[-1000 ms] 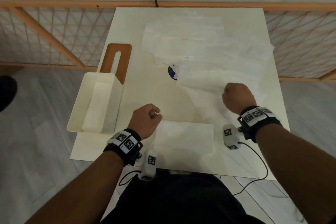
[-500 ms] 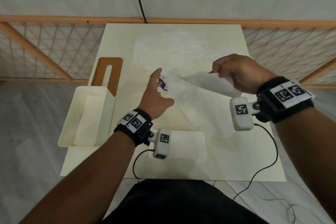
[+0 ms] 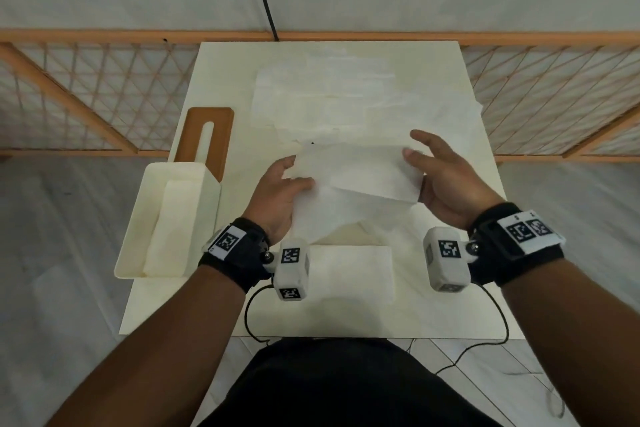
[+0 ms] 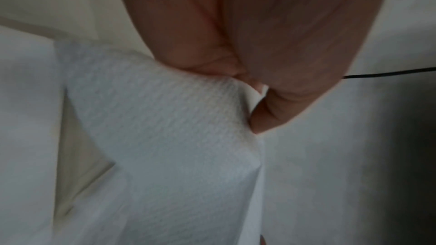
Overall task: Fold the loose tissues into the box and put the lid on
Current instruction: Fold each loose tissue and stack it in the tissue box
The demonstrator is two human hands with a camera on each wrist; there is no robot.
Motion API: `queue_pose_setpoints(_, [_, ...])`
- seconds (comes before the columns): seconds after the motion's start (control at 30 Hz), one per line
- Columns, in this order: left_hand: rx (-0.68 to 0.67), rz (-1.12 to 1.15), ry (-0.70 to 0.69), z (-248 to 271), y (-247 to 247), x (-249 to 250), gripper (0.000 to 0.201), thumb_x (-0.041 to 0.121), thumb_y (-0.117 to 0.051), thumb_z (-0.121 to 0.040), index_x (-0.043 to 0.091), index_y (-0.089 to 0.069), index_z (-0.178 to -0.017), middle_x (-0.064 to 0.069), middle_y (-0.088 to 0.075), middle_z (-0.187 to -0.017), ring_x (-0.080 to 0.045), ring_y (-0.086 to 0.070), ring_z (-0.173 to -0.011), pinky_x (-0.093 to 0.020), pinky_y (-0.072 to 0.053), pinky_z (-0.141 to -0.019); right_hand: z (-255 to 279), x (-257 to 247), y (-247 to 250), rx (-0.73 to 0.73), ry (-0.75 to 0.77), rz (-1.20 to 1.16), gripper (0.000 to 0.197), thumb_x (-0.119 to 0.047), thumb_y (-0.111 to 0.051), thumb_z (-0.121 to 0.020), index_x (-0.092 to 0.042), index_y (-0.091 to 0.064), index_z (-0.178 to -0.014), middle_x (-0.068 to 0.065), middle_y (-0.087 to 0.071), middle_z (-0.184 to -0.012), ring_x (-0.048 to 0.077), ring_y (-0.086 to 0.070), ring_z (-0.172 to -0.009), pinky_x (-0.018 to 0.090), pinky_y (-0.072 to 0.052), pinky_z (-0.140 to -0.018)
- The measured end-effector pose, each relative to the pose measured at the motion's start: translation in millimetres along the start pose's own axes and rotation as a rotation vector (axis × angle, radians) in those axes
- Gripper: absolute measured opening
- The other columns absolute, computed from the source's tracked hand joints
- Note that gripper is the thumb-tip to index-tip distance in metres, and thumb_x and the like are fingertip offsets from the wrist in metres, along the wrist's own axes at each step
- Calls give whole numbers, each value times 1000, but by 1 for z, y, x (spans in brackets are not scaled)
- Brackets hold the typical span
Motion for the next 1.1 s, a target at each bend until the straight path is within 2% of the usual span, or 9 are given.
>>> queue_pose_setpoints(0.13, [59, -159, -52, 2, 19, 0, 54, 6, -66, -92, 42, -46, -128, -11, -71, -99, -22, -70, -88, -36, -58, -80, 5, 21, -5, -77, 57, 163, 81, 5, -75, -80, -35, -46, -144, -2, -53, -137, 21, -67, -113, 47, -57, -93])
queue_pose_setpoints(0.33, [129, -240, -85, 13, 24, -2, 11, 6, -70, -89, 15, -73, -95, -4, -72, -101, -15, -67, -87, -23, -53, -77, 8, 40, -11, -129, 73, 420, 66, -7, -87, -67, -41, -69, -120, -17, -24, -159, 23, -71, -105, 47, -48, -105])
queue_pose_setpoints(0.5, [131, -352, -74, 13, 37, -3, 27, 11, -82, -71, 26, -77, -93, -6, -73, -108, -26, -70, -100, -41, -57, -88, 15, 40, -11, -59, 100, 581, 47, -1, -87, -68, -16, -74, -111, -19, -38, -152, 23, -69, -94, 38, -56, -88])
queue_pose_setpoints(0.6, [142, -579, -159, 15, 41, 1, 20, 16, -82, -77, 28, -77, -92, 0, -74, -99, -22, -70, -91, -40, -59, -87, 10, 37, -6, 13, 196, 739, 23, -9, -84, -75, -18, -78, -95, -18, -44, -144, 19, -68, -87, 34, -56, -87])
queue_pose_setpoints(0.73, [146, -809, -276, 18, 41, 3, 13, 22, -78, -83, 34, -73, -84, -1, -72, -90, -20, -65, -82, -40, -56, -84, 7, 36, -4, 70, 291, 912, 8, -13, -79, -81, -20, -76, -84, -13, -58, -124, -2, -61, -82, 8, -45, -76])
queue_pose_setpoints(0.87, [92, -915, -329, 24, 44, -4, 18, 23, -76, -85, 39, -69, -82, 8, -55, -117, -11, -54, -114, -31, -46, -99, 10, 40, 1, 69, 288, 856, 19, -9, -80, -75, -24, -69, -72, -16, -69, -107, 5, -64, -90, 27, -50, -80])
queue_pose_setpoints(0.93, [39, -931, -312, 28, 46, -6, 12, 21, -75, -86, 32, -71, -85, 12, -51, -130, -6, -46, -126, -28, -35, -107, 15, 43, 3, 13, 217, 839, 19, -9, -80, -75, -23, -67, -71, -15, -73, -98, -2, -62, -78, 25, -45, -74])
queue_pose_setpoints(1.0, [-6, -838, -279, 32, 47, -8, 10, 15, -71, -88, 25, -72, -87, 14, -64, -121, -1, -56, -114, -29, -42, -103, 20, 46, 5, -48, 138, 767, 18, -5, -81, -75, -17, -66, -78, -6, -72, -82, 1, -55, -60, 26, -42, -64])
queue_pose_setpoints(1.1, [-21, -730, -204, 37, 49, -16, 15, 9, -66, -91, 22, -72, -85, 8, -71, -89, -6, -63, -82, -27, -50, -79, 27, 56, 13, -149, 11, 532, 33, -9, -84, -66, -20, -65, -91, 22, -70, -84, 22, -66, -77, 38, -47, -73])
Point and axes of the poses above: each hand's wrist, its own z-axis away from the middle knuckle, its own y-axis out of the back of the hand, x = y × z, the point moved 4 cm from there along -z, towards the middle knuckle
